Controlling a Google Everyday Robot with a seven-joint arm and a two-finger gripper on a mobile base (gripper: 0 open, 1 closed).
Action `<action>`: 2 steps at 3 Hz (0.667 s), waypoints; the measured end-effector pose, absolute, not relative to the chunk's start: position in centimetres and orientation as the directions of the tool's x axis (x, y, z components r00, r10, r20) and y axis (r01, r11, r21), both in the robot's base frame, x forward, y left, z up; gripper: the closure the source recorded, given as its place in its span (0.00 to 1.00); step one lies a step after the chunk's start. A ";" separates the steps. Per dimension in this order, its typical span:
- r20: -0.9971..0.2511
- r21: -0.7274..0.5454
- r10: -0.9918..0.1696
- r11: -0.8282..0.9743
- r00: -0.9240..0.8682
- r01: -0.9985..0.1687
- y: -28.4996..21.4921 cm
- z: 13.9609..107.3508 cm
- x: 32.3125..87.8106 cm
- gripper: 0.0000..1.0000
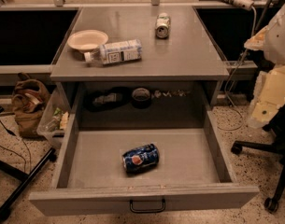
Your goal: Pick pepsi can from top drawer and place on counter
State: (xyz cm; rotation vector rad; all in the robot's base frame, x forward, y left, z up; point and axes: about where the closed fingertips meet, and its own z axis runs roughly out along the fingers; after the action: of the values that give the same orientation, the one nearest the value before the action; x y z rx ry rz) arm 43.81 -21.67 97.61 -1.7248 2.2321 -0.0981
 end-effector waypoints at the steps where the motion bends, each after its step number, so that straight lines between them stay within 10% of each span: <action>1: -0.207 -0.245 -0.953 0.270 -0.222 -0.931 -21.7 97.6 43.8 0.00; 2: -0.240 -0.240 -0.949 0.261 -0.204 -0.935 -21.0 97.2 44.0 0.00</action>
Offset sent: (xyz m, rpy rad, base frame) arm 0.0031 0.0138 -0.0157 0.0852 0.0131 0.0451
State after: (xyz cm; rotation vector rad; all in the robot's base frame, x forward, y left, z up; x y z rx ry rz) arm 43.96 -21.04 97.20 -1.7245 2.2021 -0.0587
